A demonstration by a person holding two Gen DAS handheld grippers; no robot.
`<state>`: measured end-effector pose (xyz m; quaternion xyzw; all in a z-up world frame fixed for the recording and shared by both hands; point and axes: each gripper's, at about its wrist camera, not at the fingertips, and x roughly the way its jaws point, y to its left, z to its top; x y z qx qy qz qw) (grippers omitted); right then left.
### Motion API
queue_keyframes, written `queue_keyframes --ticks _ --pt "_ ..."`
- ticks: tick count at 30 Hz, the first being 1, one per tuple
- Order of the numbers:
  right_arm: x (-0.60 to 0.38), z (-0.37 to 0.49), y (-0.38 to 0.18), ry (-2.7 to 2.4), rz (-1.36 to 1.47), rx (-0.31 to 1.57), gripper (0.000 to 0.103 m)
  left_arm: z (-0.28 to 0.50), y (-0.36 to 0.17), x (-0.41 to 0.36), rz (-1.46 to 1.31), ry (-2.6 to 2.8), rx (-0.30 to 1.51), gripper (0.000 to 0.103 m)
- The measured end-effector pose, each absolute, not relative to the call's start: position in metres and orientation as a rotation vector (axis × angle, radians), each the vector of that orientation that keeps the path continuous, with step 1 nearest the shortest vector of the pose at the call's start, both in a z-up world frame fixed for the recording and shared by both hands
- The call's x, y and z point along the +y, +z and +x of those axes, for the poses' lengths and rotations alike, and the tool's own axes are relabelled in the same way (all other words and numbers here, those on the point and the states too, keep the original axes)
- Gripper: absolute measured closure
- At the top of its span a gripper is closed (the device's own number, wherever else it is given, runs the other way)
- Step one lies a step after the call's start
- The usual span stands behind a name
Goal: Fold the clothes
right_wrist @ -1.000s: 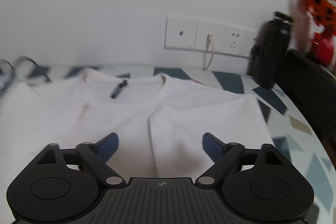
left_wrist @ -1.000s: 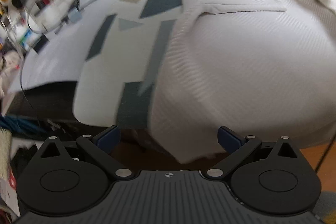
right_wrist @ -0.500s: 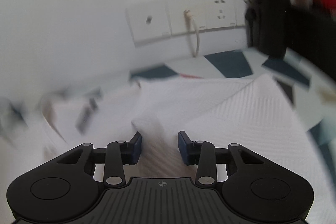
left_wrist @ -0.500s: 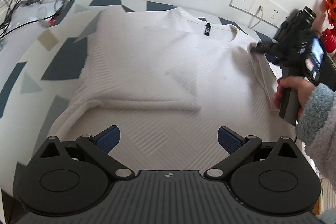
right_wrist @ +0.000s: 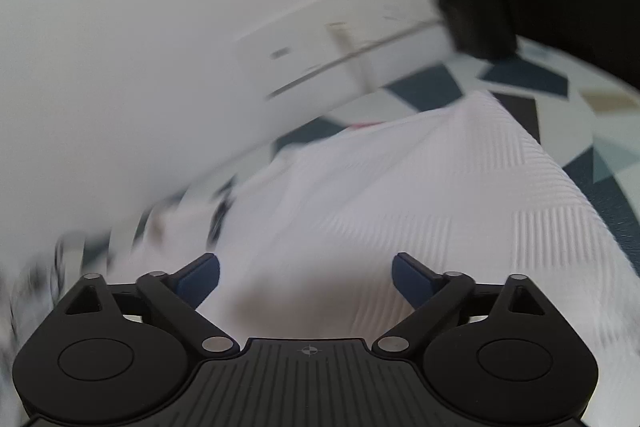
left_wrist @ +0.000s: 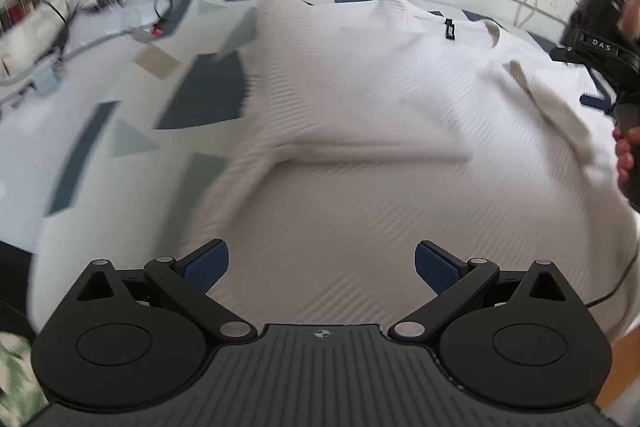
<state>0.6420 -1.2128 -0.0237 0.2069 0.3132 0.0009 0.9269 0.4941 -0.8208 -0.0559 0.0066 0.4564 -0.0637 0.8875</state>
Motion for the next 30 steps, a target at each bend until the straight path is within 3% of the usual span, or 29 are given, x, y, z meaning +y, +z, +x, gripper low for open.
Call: queue_keyframes --ticks 4,11,16,20,25,27,29,30 --pt "-1.145 0.578 -0.016 0.143 0.252 0.614 0.001 0.442 -0.064 -0.779 0.144 -0.201 0.862 0.001" --pt "-1.065 0.500 -0.018 0.267 0.198 0.667 0.001 0.395 -0.108 -0.723 0.096 -0.230 0.959 0.002" --pt "-1.058 0.464 -0.015 0.220 0.240 0.657 0.001 0.405 -0.160 -0.713 0.062 -0.314 0.991 0.002" --pt "-1.072 0.441 -0.018 0.157 0.224 0.603 0.001 0.414 -0.190 -0.724 0.193 -0.348 0.923 0.002" --pt "-1.092 0.413 -0.026 0.066 0.199 0.581 0.001 0.431 -0.213 -0.726 0.126 -0.426 0.879 0.002" --pt "-1.101 0.403 -0.029 0.033 0.193 0.592 0.001 0.439 -0.219 -0.735 0.122 -0.450 0.883 0.006" --pt "-1.111 0.393 -0.031 0.009 0.194 0.599 0.001 0.444 -0.222 -0.745 0.098 -0.487 0.909 0.031" --pt "-1.116 0.389 -0.031 -0.003 0.195 0.602 0.001 0.445 -0.222 -0.750 0.094 -0.497 0.925 0.038"
